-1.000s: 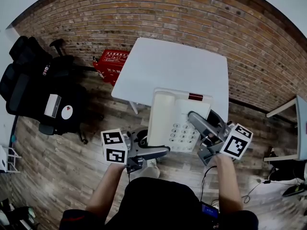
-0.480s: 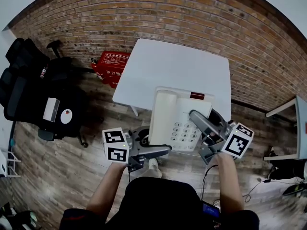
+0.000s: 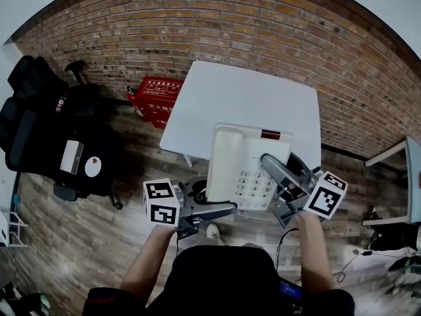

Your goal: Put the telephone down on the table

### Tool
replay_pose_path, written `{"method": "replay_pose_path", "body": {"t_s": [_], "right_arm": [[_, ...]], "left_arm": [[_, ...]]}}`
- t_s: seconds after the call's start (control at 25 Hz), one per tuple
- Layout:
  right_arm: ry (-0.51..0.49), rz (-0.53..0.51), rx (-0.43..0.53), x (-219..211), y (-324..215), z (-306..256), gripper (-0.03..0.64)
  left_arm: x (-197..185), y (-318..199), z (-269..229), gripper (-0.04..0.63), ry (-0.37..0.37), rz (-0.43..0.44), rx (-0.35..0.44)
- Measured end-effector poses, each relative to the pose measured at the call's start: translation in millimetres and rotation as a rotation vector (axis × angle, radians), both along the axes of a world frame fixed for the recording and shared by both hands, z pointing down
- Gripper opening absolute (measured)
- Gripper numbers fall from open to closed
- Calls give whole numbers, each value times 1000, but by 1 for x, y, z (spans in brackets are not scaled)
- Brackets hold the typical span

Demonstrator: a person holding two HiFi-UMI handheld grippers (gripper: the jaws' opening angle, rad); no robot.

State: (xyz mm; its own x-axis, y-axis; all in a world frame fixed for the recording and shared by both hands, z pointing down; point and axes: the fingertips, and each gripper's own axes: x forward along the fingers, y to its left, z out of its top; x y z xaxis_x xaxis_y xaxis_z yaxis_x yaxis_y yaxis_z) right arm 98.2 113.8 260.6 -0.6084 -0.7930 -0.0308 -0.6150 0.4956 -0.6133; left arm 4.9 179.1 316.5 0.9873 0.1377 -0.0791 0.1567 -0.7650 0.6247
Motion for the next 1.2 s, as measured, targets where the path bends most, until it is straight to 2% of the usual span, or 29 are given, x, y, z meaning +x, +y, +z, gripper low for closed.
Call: {"method": "replay_pose_path", "body": {"t_s": [1.2], "right_arm": [[-31,6,17,7,-12,14,285]], "left_arm": [[7,-11,14,344,-24,-4,17]]}}
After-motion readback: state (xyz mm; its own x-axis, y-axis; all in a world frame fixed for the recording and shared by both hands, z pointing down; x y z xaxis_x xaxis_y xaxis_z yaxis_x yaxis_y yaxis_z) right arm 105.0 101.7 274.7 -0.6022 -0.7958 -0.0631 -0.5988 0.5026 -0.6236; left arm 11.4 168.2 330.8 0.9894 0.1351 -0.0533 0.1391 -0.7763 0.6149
